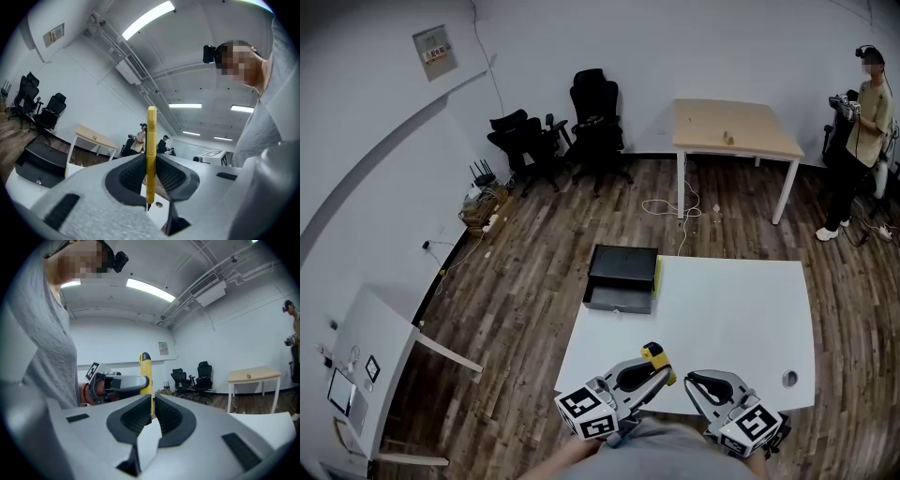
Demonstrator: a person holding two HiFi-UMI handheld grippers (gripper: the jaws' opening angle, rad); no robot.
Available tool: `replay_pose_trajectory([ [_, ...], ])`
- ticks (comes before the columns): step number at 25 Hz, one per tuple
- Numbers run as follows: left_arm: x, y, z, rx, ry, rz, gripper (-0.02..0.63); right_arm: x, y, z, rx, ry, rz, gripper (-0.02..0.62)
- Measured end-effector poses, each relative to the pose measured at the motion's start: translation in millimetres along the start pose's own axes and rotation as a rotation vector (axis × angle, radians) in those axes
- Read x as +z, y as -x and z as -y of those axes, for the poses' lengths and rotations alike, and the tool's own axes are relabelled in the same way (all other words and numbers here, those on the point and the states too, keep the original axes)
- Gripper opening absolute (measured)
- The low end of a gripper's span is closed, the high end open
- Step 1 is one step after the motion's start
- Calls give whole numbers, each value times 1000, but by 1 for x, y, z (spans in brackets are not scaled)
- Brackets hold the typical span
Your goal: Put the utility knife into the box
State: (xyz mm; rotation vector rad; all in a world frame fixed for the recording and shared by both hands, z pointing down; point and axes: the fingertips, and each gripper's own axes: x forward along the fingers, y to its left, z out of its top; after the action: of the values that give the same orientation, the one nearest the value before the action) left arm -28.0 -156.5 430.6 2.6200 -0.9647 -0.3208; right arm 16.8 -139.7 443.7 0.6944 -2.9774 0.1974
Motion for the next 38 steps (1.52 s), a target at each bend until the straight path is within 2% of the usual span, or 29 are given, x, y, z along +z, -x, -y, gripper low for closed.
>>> replay_pose_trajectory([
  [8,4,-4,-11,0,-12,-21,75,6,-11,6,9,4,16,37],
  [18,2,-2,-21,-5,-11,-25,75,-1,-16,6,15,5,-19,37],
  [22,6,5,-44,36,-68,-53,75,1,-20,3,18,8,-16,37],
  [31,24,10,-121,128,-270,-188,75,-3,-23,1,20,7,-24,37],
  [33,26,5,-137,139,-290,-215,75,-3,-23,3,15,8,-26,37],
  [38,27,-6,-175,159,-281,-264,75,-5,-25,7,6,1,-34,37],
])
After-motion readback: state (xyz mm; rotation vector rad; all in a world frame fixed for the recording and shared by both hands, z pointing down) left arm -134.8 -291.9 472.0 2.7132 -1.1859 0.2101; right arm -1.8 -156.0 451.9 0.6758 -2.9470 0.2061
